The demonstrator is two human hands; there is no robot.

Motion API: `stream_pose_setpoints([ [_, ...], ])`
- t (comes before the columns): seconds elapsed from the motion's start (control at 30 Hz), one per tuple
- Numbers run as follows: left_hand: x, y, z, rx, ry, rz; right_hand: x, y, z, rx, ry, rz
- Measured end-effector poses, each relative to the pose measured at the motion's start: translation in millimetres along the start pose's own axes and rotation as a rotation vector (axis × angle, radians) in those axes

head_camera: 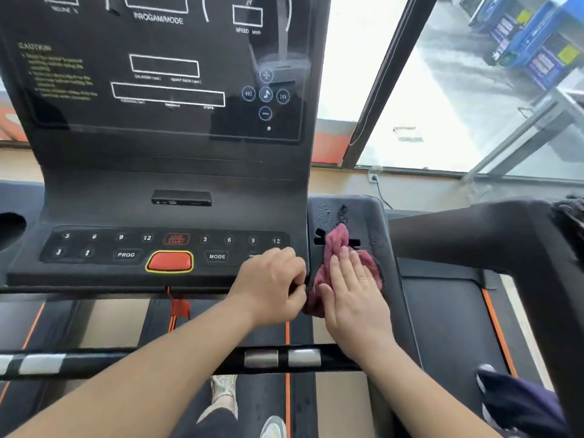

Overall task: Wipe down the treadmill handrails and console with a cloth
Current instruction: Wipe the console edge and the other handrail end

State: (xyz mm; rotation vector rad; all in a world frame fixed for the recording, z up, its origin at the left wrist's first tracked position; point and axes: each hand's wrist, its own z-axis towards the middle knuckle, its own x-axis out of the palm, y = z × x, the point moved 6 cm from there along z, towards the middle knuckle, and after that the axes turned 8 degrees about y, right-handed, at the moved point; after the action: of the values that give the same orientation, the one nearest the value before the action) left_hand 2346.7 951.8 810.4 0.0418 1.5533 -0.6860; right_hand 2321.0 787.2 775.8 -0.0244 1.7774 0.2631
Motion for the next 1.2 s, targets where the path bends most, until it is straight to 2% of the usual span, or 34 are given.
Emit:
stream_pose_setpoints([
  [0.1, -1, 4, 1, 0.002, -0.023, -0.034, -9, -2, 30, 0.008, 0.044, -0.025],
  [0.3, 0, -1, 4, 0.027, -0.068, 0.071, -28, -15, 99, 0.113, 0.187, -0.039],
  [0.4, 2, -2, 4, 0.027, -0.089, 0.098, -26, -13, 104, 0.134, 0.204, -0.072],
  [0.53, 5, -4, 5, 0.082, -0.151, 0.138, -25, 2, 62, -0.147, 0.023, -0.097],
  [0.6, 6, -5, 5, 0.11, -0.179, 0.161, -23, 0, 45, -0.27, -0.005, -0.093],
  [0.7, 8, -4, 6, 0.104, -0.206, 0.16, -25, -14, 50, -0.227, 0.12, -0.057],
  [0.97, 8, -3, 16, -0.037, -0.211, 0.131, -35, -16, 123, 0.005, 0.258, -0.037],
  [1.2, 13, -3, 27, 0.021, -0.308, 0.315, -33, -20, 61, -0.137, 0.216, -0.165],
])
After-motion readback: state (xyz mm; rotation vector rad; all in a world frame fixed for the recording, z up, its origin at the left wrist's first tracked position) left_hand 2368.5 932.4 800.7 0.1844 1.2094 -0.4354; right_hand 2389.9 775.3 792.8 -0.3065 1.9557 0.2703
